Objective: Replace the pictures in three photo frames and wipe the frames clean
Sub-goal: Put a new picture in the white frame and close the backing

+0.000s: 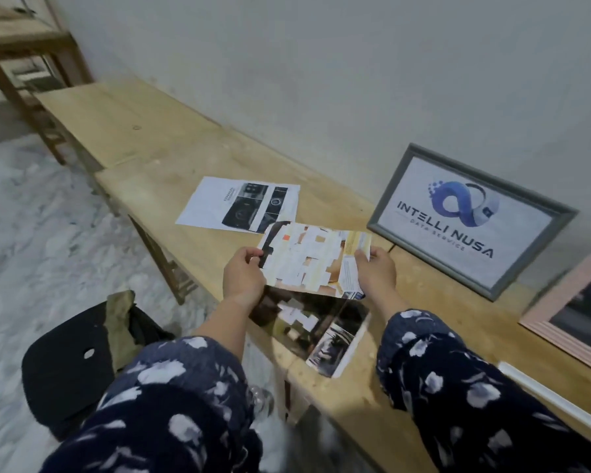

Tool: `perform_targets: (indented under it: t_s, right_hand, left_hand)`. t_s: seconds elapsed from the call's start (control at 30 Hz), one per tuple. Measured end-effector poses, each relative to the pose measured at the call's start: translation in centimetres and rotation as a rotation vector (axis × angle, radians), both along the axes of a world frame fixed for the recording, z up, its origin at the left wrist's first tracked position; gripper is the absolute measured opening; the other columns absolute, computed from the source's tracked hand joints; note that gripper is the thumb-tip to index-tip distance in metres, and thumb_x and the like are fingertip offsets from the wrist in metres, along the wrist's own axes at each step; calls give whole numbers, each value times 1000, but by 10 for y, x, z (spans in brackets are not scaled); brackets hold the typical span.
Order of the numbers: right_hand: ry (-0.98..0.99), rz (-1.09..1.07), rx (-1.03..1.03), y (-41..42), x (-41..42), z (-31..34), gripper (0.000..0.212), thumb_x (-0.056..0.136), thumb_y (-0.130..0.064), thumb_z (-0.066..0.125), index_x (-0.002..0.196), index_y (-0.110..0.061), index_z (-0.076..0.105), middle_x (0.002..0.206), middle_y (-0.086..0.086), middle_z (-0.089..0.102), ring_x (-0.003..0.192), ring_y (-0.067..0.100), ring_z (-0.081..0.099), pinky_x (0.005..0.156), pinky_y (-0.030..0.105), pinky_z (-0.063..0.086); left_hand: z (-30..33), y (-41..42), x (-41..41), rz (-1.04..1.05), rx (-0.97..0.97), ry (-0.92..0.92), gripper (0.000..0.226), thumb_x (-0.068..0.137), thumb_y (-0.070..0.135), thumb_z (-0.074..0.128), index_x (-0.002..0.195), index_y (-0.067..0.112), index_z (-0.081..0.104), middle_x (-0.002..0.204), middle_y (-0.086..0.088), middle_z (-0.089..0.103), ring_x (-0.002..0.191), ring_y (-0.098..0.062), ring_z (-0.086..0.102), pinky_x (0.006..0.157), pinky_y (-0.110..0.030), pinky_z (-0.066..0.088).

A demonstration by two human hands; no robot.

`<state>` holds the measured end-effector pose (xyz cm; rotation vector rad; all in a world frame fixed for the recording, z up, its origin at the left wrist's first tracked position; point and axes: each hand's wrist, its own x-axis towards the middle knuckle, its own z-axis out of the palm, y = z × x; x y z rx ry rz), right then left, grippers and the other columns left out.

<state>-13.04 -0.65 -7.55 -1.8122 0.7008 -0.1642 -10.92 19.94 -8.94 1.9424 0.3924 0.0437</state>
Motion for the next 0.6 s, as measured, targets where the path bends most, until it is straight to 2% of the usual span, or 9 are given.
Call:
perform_targets:
  t_s: [0.07, 0.13, 0.23, 0.33, 0.4, 0.47, 0.53, 0.6]
  right_hand:
    - [62, 29, 102, 23, 31, -8, 24, 97, -31, 49, 112, -15, 58, 101, 2, 66, 86, 21, 65, 72, 37, 56]
    - [110, 74, 187, 39, 55, -15, 29, 96, -29, 51, 118, -12, 60, 106, 5, 68, 92, 23, 67, 80, 40, 57]
    - [134, 73, 251, 59, 84, -30, 25, 93, -14, 55, 118, -11, 58, 105, 8, 67, 87, 22, 66, 66, 34, 55]
    - [164, 28, 194, 84, 118, -40, 32, 88, -5, 56, 117, -16, 54, 106, 2, 64, 89, 22, 67, 68, 39, 58]
    - [157, 13, 183, 91, 134, -45, 31, 84, -7, 56, 112, -22, 53, 109, -1, 63, 90, 22, 67, 71, 43, 59]
    - [144, -8, 157, 90, 159, -66, 31, 76, -13, 55, 104, -26, 54, 115, 4, 66, 95, 25, 67, 77, 47, 58]
    - [134, -10, 123, 86, 180, -82, 33, 73, -14, 53, 103, -27, 56, 116, 6, 67, 98, 25, 66, 80, 48, 57]
    - [139, -11, 87, 97, 188, -59, 38, 80, -6, 52, 115, -19, 57, 118, 5, 66, 102, 25, 65, 85, 45, 55]
  left_hand:
    - [-4, 26, 36, 18, -7, -15, 20, 100, 8, 41, 98, 18, 59, 97, -1, 60, 71, -12, 52, 60, -22, 40]
    - [-7, 48, 64, 30, 10, -19, 19, 99, 7, 43, 97, 18, 59, 93, -1, 59, 73, -15, 53, 60, -23, 38]
    - [-14, 75, 101, 11, 42, -7, 17, 99, 6, 43, 97, 16, 57, 91, -1, 56, 79, -19, 52, 67, -25, 36]
    - [-24, 93, 143, -1, 40, 14, 18, 99, 6, 43, 96, 16, 57, 89, 0, 56, 74, -17, 51, 60, -21, 38]
    - [-25, 96, 159, -24, 45, 10, 18, 98, 5, 44, 97, 16, 58, 87, 3, 56, 70, -9, 51, 56, -9, 36]
    - [-30, 100, 179, -54, 52, 13, 20, 97, 4, 44, 101, 14, 61, 90, 3, 56, 74, -10, 51, 53, -9, 35]
    - [-33, 103, 194, -86, 59, 25, 21, 96, 3, 46, 106, 12, 62, 96, 1, 56, 82, -14, 50, 57, -12, 33]
    - [-35, 105, 205, -124, 77, 46, 23, 96, 5, 47, 110, 13, 62, 103, 0, 57, 86, -14, 49, 66, -13, 32]
